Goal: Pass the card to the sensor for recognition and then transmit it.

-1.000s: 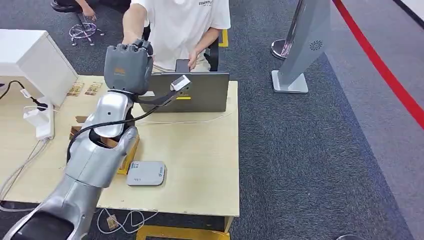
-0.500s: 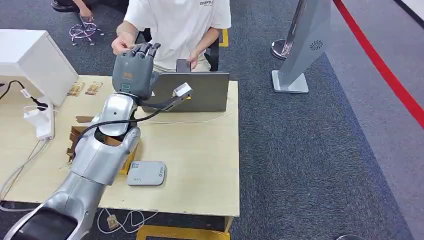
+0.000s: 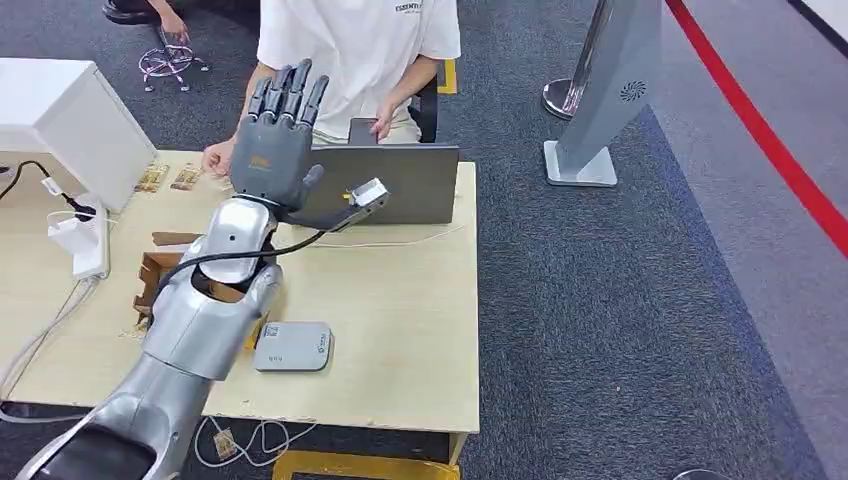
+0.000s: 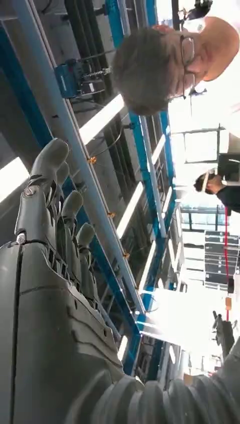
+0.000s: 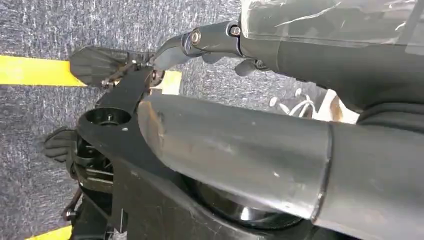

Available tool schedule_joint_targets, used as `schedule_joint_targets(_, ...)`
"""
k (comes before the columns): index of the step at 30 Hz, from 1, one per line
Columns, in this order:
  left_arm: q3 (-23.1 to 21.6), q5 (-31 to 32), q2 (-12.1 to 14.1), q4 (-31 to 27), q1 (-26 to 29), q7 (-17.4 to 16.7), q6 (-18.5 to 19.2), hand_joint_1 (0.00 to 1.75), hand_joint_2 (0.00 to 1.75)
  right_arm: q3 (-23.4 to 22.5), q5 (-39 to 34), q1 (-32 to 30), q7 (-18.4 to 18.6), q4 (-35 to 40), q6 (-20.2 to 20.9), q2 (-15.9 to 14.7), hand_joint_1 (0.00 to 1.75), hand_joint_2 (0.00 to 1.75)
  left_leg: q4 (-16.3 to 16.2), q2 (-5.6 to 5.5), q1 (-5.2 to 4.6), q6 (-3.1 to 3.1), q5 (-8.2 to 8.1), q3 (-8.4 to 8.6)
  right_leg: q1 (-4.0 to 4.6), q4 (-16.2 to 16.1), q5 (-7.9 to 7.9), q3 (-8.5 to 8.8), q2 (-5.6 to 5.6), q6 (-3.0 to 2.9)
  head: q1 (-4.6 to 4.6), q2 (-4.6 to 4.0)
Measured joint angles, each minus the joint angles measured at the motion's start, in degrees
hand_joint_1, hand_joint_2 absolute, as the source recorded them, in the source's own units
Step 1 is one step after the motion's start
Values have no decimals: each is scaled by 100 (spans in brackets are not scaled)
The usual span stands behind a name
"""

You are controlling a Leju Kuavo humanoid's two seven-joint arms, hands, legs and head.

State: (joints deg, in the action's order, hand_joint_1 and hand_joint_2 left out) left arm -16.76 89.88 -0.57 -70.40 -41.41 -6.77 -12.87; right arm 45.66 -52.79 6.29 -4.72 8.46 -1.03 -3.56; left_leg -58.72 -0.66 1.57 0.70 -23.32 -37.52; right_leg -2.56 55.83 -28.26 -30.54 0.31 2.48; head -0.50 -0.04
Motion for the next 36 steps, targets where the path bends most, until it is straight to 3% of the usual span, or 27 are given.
schedule_joint_targets(4, 0, -136, -44, -610, 456, 591, 206, 0, 175, -18, -254, -35, -15, 0, -46, 0, 0, 0, 0, 1, -2, -1, -3, -1, -1, 0, -2, 1, 3, 1, 2, 0)
schedule_joint_targets(6, -55, -376, 59, -1111, 903, 890, 256, 0, 175, -72, -442, -66, -28, 0, -118, 0, 0, 0, 2, 8, -4, 0, -10, 0, -1, 0, -4, 1, 14, 1, -2, 0)
schedule_joint_targets(8, -223, -663, 343, -1643, 1446, 1027, 116, 0, 175, -155, -599, -105, -50, 0, -135, 0, 0, 0, 5, 17, -4, 9, -18, 6, -1, 0, -9, -1, 23, -4, 2, 0)
schedule_joint_targets(11, -391, -848, 958, -2225, 2329, 1110, -451, 0, 175, -249, -734, -166, -90, 0, -197, 0, 0, 0, 8, 42, -1, 17, -29, 20, 0, 0, -19, -3, 40, -19, -7, 0)
schedule_joint_targets(15, -437, -931, 1595, -2590, 3221, 1110, -809, 0, 175, -324, -828, -212, -122, -22, -192, -11, 0, 0, 10, 39, 3, 21, -37, 20, 3, 0, -44, -7, 29, -18, -9, 0)
schedule_joint_targets(21, -437, -933, 2072, -2655, 3800, 1147, -822, 0, 175, -363, -841, -237, -151, -39, -186, -61, 0, 0, 9, 36, 2, 18, -38, 20, 2, 0, -43, -4, 26, -16, -9, 0)
schedule_joint_targets(29, -433, -754, 2212, -2653, 3935, 1071, -809, 0, 175, -369, -868, -236, -149, -44, -188, -94, 0, 0, 9, 32, 2, 18, -37, 22, 2, 0, -37, 0, 24, -12, -11, 0)
schedule_joint_targets(36, -238, -74, 2035, -2513, 3966, 449, -870, 0, 175, -367, -863, -234, -83, -46, -92, -133, 0, 0, 9, 31, 2, 18, -37, 22, 2, -1, -37, 0, 24, -12, -7, 0)
